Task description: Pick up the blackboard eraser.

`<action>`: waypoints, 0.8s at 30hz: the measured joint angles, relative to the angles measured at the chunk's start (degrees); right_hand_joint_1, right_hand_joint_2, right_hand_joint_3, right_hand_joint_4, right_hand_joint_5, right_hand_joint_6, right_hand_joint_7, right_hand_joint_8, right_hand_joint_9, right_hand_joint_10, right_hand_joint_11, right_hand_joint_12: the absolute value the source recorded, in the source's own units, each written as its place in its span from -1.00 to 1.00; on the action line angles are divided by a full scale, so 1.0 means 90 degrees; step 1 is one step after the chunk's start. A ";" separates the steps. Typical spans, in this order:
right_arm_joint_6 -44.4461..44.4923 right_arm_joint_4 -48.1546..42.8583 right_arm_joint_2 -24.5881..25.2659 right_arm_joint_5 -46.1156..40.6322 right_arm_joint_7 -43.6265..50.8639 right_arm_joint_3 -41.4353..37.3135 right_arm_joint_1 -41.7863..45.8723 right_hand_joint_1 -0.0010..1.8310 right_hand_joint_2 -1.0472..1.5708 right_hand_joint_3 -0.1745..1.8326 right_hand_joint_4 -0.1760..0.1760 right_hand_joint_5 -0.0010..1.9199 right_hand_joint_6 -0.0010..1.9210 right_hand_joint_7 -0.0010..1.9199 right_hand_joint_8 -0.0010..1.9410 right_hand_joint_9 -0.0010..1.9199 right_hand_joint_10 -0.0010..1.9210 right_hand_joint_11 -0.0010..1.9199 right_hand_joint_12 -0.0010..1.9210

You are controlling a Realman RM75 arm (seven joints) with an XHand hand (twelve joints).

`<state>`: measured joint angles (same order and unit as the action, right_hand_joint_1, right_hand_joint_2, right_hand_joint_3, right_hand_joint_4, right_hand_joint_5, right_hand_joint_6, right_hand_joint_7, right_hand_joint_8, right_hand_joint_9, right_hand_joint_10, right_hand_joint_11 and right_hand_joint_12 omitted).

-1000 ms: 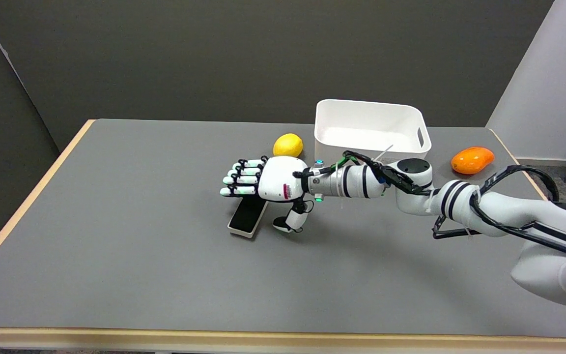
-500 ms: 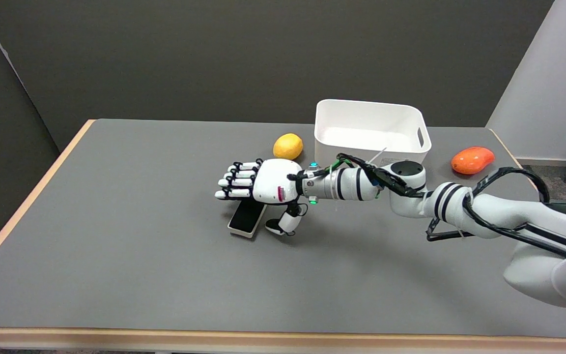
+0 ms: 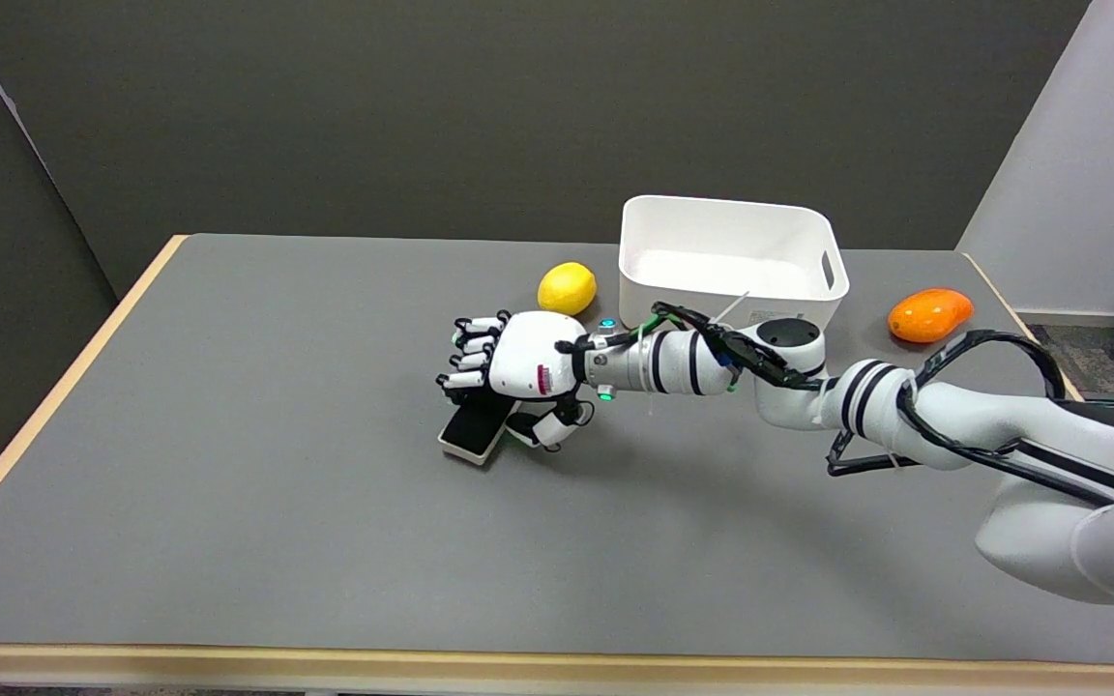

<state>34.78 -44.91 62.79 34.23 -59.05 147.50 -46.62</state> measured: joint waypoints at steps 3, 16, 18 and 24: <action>-0.0058 0.0005 0.0023 -0.0002 0.0001 0.0000 0.0004 -0.23 0.82 -0.58 0.48 -0.56 0.89 -0.53 -0.15 -0.56 -0.01 -0.99 -0.04; -0.0215 -0.0003 0.0069 -0.0021 0.0004 -0.0049 0.0060 0.16 0.81 -0.69 -0.41 -0.58 0.94 -0.34 0.55 -0.43 0.16 -0.91 0.03; -0.0239 -0.0006 0.0072 -0.0018 0.0005 -0.0063 0.0067 0.18 0.80 -0.69 -0.44 -0.56 0.90 -0.30 0.52 -0.41 0.19 -0.89 0.05; -0.0284 -0.0023 0.0075 -0.0002 0.0011 -0.0166 0.0084 0.21 0.75 -0.62 -0.40 -0.52 0.82 -0.25 0.49 -0.39 0.26 -0.87 0.13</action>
<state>32.23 -45.11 63.47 34.21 -58.96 146.00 -45.86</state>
